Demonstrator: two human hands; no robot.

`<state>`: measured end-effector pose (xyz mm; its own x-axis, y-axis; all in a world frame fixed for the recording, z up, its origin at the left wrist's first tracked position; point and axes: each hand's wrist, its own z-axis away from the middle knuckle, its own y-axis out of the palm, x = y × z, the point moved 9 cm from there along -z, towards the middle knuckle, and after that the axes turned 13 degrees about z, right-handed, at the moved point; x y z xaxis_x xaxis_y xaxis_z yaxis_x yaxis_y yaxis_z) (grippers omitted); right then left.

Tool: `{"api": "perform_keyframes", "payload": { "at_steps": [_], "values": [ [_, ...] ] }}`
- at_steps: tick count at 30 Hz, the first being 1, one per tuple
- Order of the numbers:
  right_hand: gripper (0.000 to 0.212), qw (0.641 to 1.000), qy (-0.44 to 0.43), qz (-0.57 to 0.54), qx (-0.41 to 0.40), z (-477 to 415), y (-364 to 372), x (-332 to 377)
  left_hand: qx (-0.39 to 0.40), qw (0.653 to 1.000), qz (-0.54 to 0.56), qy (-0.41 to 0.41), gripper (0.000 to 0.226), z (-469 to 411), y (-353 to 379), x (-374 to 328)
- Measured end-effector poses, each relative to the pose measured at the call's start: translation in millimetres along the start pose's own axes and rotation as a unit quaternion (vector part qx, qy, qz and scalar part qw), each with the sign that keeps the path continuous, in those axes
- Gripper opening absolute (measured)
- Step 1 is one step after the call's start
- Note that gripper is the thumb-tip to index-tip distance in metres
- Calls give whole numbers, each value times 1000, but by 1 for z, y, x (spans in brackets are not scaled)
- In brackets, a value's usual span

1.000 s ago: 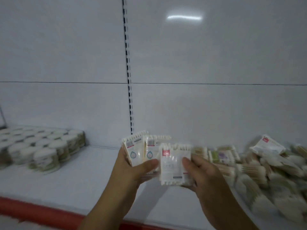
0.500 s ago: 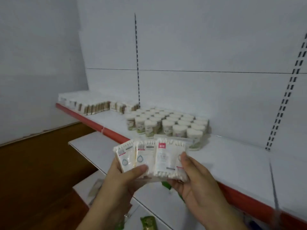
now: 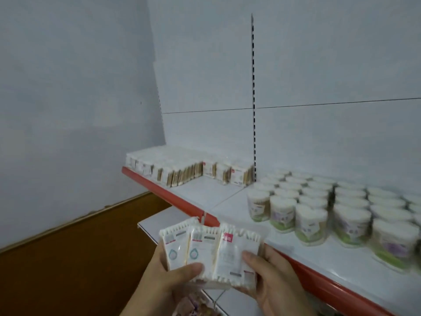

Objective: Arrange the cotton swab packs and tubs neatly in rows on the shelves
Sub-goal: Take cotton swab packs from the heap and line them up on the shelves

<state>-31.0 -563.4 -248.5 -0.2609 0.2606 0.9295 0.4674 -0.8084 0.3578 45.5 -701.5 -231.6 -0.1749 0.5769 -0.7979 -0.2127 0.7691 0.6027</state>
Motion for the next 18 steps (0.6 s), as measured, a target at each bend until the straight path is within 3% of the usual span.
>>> {"api": "perform_keyframes", "payload": {
  "at_steps": [6,9,11,13,18],
  "values": [
    [16,995,-61,66,-33,-105,59,21,-2,999,24,26,116,-85,-58,-71],
    [13,990,-93,77,-71,-151,72,43,5,998,33,45,91,-123,-80,-102],
    [9,979,-117,126,-112,-193,72,64,12,998,43,50,102,-155,-94,-113],
    [9,954,-134,207,-171,-244,66,82,27,998,42,47,120,-190,-105,-116],
    [22,838,-122,440,-298,-339,49,104,121,990,68,-17,117,-268,-123,-106]
  ]
}}
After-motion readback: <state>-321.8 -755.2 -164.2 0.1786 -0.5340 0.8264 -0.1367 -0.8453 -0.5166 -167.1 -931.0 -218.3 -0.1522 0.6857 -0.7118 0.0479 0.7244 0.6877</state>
